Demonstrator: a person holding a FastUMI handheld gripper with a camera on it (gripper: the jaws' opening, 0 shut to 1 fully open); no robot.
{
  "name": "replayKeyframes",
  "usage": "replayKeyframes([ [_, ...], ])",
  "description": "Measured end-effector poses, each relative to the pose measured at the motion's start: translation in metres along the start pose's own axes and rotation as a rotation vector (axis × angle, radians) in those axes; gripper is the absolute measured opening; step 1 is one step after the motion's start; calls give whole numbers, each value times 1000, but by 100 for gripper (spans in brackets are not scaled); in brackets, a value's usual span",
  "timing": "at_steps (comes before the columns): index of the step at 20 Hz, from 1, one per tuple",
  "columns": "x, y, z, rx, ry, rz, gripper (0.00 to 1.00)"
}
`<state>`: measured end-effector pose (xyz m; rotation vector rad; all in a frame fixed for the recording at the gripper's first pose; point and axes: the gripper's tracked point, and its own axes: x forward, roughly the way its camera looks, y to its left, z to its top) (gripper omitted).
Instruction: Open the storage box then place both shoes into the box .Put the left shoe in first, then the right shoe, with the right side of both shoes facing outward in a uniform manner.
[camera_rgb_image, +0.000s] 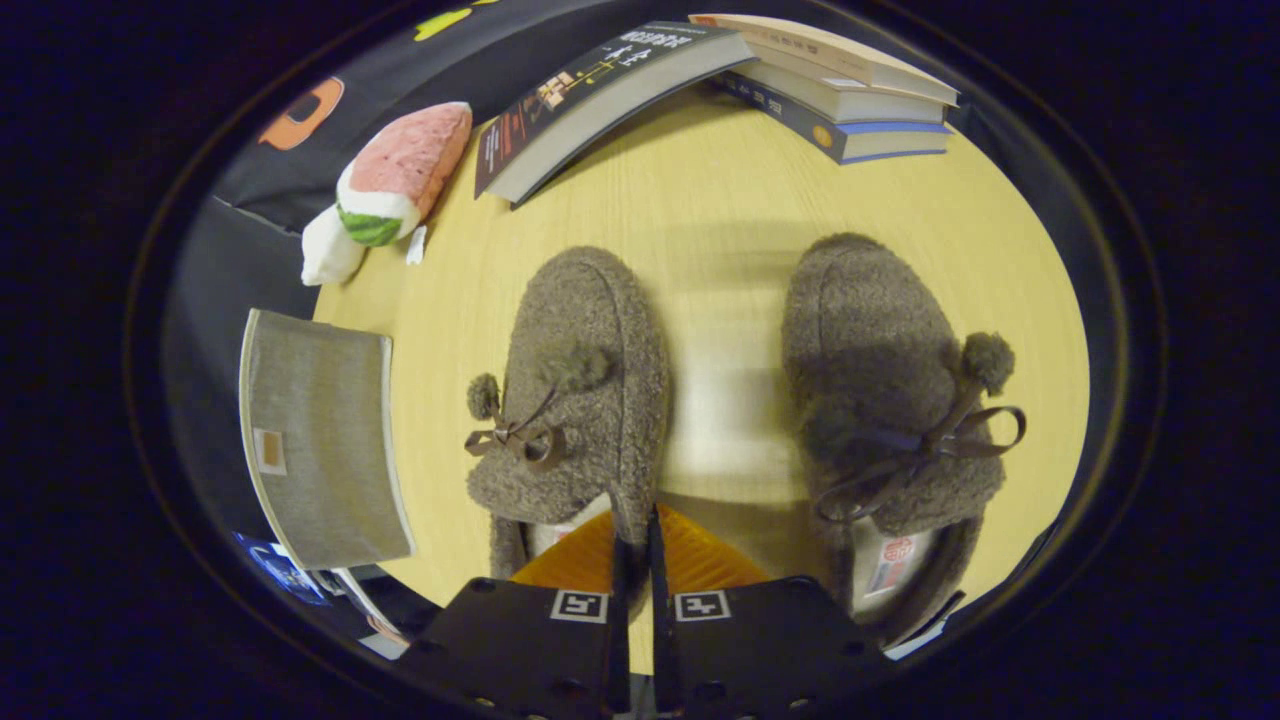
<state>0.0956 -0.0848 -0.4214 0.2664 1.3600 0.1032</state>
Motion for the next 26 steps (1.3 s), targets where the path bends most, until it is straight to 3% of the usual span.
replayKeyframes([
  [1, -2, -1, 1, 16, 1, -1, 10],
  [2, 1, 0, -2, 22, 7, 5, 1],
  [8, -19, -8, 1, 38, -41, -48, 1],
  [15, -76, 25, 6, 132, -110, 19, 1],
  [20, -118, 89, 7, 110, -158, 88, 1],
  [26, -153, 207, -3, 11, -191, 181, 0],
])
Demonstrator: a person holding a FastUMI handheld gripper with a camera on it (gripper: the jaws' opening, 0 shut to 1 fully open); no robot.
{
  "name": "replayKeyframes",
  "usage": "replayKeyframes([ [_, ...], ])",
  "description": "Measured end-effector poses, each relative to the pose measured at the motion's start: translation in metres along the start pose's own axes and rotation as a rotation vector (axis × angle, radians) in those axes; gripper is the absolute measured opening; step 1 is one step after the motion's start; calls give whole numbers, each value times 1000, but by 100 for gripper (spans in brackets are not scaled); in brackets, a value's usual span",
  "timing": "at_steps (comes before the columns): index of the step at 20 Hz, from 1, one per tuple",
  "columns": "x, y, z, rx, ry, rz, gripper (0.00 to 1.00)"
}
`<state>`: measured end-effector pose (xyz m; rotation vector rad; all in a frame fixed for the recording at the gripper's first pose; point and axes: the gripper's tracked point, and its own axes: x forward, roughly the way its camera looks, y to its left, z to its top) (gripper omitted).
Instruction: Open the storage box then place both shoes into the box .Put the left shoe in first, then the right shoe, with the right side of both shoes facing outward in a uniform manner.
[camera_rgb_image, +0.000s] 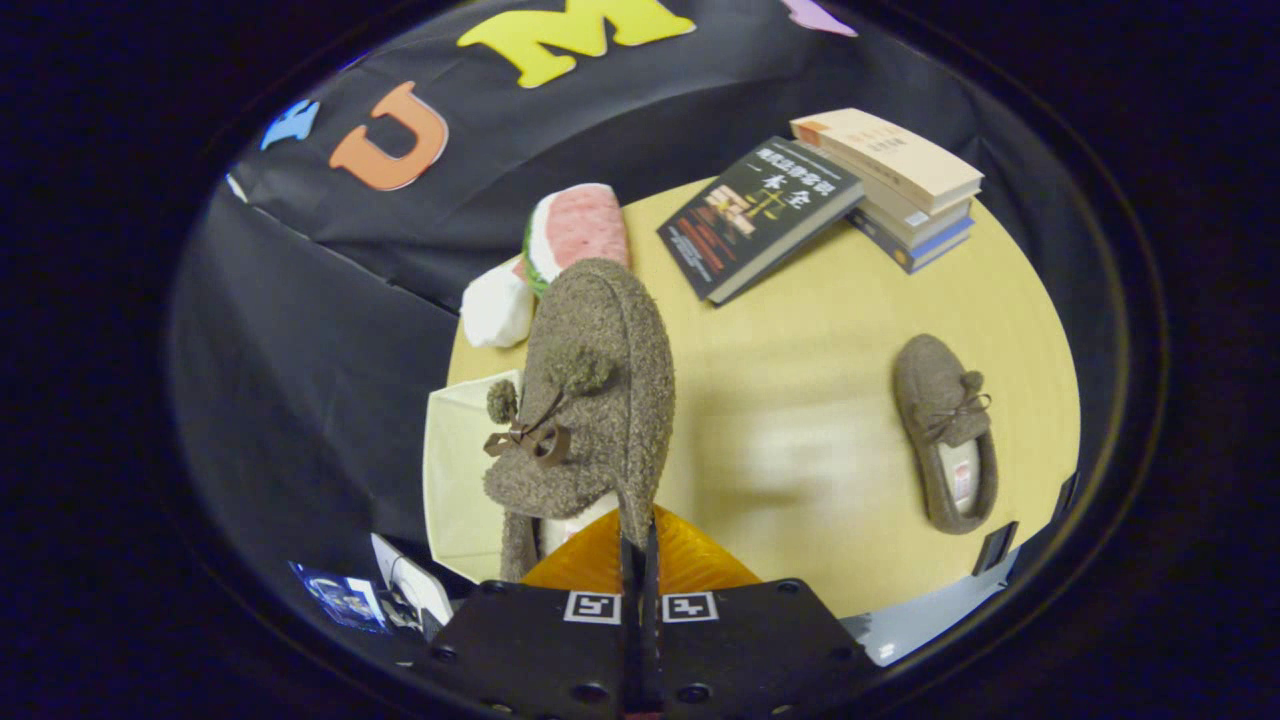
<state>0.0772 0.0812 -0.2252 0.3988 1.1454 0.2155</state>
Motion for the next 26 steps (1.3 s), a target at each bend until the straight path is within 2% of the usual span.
replayKeyframes([
  [4, 22, 79, -19, -54, 37, 50, 0],
  [9, 88, 133, -45, -67, 96, -8, 1],
  [17, 196, 138, -78, -49, 169, -253, 1],
  [21, 235, 141, -86, -123, 191, -318, 1],
  [23, 244, 136, -89, -120, 206, -356, 1],
  [26, 249, 135, -89, -100, 220, -359, 1],
])
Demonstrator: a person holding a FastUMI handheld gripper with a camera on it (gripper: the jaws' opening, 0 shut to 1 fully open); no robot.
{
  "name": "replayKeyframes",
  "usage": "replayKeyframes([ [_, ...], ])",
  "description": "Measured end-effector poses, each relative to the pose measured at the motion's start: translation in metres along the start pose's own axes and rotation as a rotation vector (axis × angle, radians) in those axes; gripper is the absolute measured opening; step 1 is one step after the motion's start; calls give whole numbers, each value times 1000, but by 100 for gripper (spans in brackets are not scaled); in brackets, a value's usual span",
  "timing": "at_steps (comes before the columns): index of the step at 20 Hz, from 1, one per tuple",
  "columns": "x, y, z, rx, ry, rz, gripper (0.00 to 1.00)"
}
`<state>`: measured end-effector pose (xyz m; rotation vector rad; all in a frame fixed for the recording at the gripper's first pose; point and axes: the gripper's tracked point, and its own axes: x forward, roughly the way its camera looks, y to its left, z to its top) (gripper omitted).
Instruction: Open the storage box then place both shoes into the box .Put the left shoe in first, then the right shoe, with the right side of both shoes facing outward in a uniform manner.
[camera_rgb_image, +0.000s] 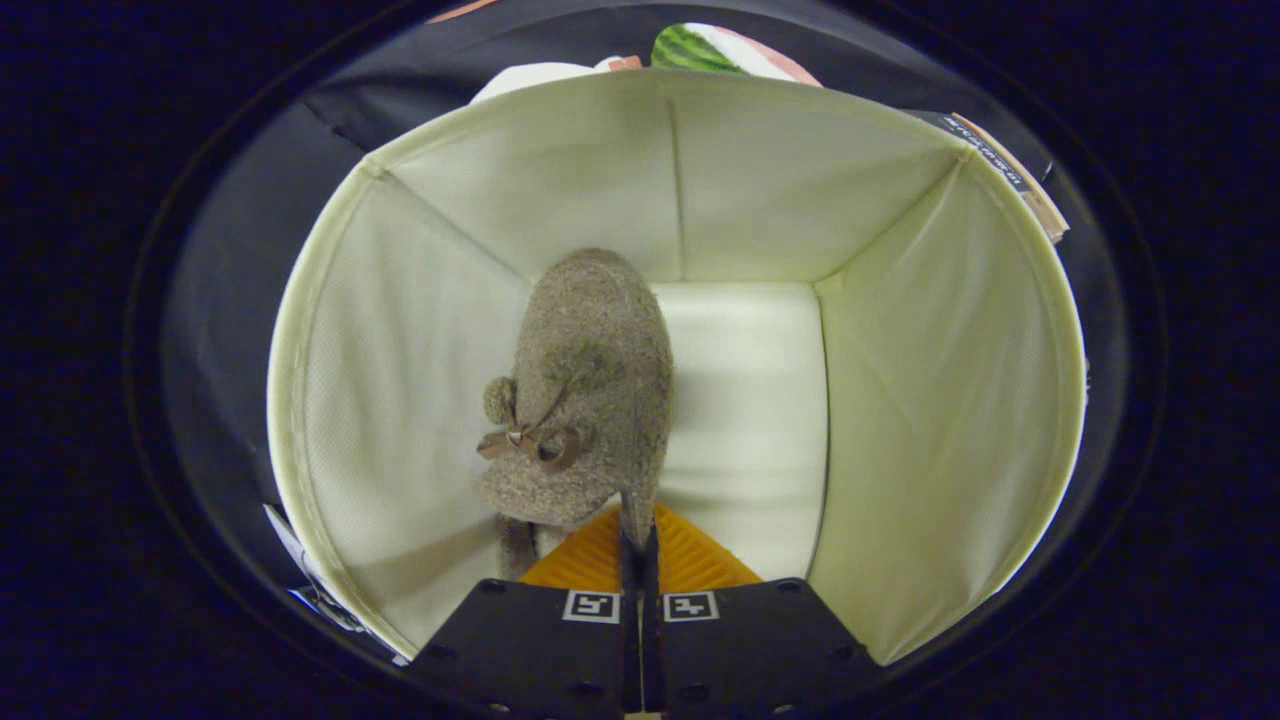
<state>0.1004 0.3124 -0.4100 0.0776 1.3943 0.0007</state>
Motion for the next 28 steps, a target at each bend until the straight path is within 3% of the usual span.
replayKeyframes([
  [3, -8, -5, 5, -33, -24, 22, 12],
  [5, -27, -4, 6, -50, -55, 58, 27],
  [10, -99, -20, 6, -95, -115, 147, 82],
  [14, -156, -68, 7, -121, -190, 193, 97],
  [18, -180, -152, 4, -48, -190, 211, 96],
  [22, -173, -249, 10, 31, -186, 196, 96],
  [28, -151, -394, 14, 5, -214, 38, 97],
])
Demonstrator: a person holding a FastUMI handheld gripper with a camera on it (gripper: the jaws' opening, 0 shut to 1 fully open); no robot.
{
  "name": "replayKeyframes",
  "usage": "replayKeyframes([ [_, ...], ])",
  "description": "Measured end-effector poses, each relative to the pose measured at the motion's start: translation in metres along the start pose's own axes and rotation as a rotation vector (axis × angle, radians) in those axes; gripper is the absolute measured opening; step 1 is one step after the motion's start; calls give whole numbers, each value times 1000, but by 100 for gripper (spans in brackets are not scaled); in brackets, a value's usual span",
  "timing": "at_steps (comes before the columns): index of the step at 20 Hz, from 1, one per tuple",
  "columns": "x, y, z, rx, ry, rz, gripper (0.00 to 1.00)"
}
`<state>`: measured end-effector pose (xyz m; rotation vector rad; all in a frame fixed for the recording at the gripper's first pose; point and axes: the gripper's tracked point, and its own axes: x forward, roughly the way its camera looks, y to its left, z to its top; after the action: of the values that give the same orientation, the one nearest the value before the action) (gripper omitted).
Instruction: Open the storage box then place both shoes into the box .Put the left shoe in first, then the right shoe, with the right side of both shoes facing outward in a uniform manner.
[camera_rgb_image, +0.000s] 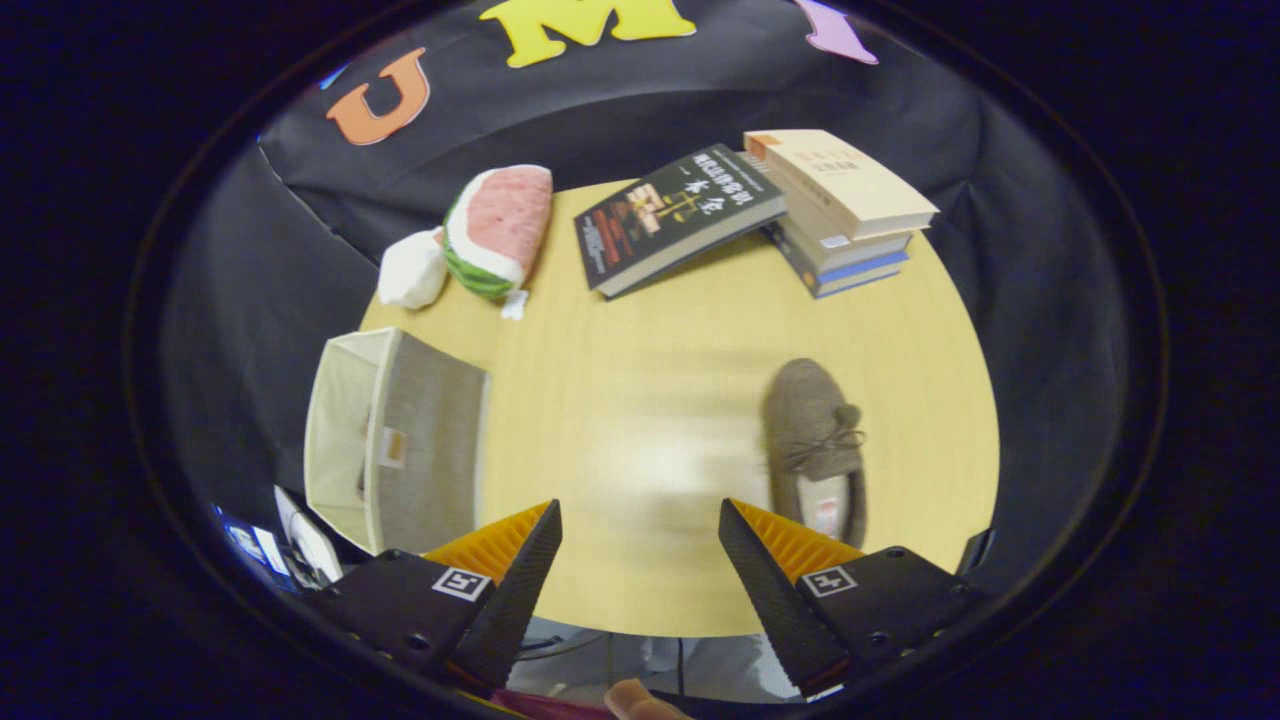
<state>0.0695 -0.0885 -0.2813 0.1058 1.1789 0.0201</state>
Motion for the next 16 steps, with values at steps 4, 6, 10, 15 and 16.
replayKeyframes([
  [4, 25, -92, -5, 36, 33, -97, 97],
  [6, 39, -129, -10, 36, 64, -146, 97],
  [10, 70, -167, -17, 27, 113, -152, 97],
  [15, 105, -198, -18, -38, 146, -210, 91],
  [16, 109, -195, -18, -56, 144, -189, 80],
])
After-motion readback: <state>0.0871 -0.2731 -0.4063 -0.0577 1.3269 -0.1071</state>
